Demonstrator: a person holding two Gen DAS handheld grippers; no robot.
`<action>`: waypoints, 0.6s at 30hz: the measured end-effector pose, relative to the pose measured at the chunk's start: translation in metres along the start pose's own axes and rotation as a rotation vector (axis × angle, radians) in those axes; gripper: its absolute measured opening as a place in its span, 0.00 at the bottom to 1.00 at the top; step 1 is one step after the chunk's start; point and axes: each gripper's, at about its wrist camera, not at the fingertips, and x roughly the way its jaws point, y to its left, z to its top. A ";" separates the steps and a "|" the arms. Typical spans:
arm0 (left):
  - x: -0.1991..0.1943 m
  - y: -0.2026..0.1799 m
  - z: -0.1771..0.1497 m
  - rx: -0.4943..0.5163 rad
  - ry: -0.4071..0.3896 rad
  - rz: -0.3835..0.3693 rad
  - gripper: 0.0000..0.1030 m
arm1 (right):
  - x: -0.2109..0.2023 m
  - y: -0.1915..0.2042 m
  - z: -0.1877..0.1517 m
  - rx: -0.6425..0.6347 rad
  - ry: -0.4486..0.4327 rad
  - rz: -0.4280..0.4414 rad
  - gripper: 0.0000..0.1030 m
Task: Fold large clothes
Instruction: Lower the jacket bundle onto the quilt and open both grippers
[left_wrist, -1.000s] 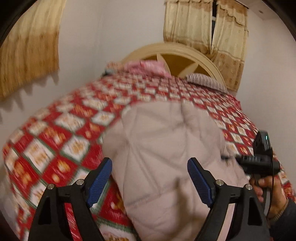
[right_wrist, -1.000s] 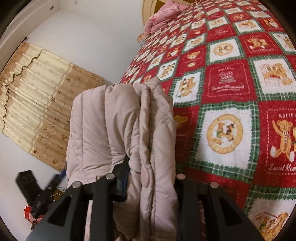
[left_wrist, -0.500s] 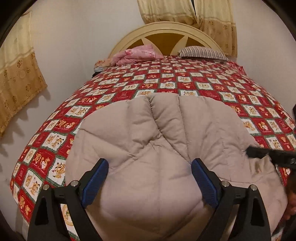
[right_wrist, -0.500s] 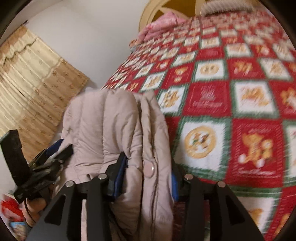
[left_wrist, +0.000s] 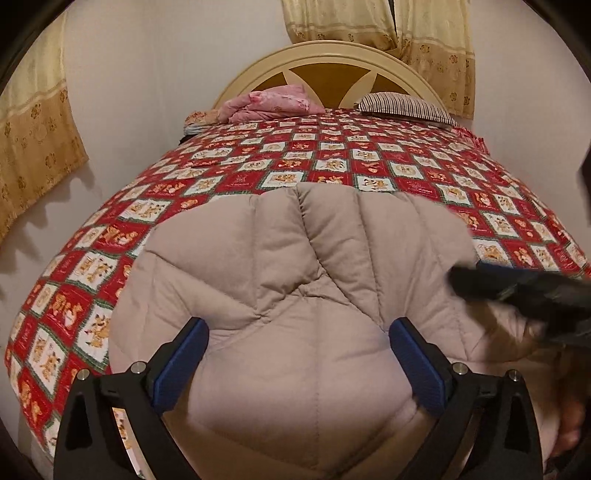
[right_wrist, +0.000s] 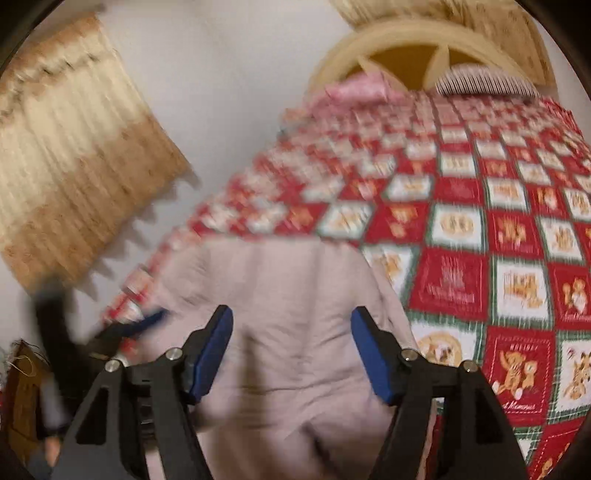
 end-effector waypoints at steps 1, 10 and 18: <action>0.001 -0.001 0.000 0.002 0.004 0.000 0.97 | 0.012 -0.006 -0.004 0.014 0.035 -0.010 0.67; -0.021 -0.006 0.002 0.026 -0.011 0.018 0.98 | -0.019 -0.022 -0.013 0.070 0.025 -0.023 0.74; -0.102 0.004 -0.004 -0.051 -0.152 -0.047 0.98 | -0.087 -0.012 -0.020 0.038 -0.118 -0.110 0.90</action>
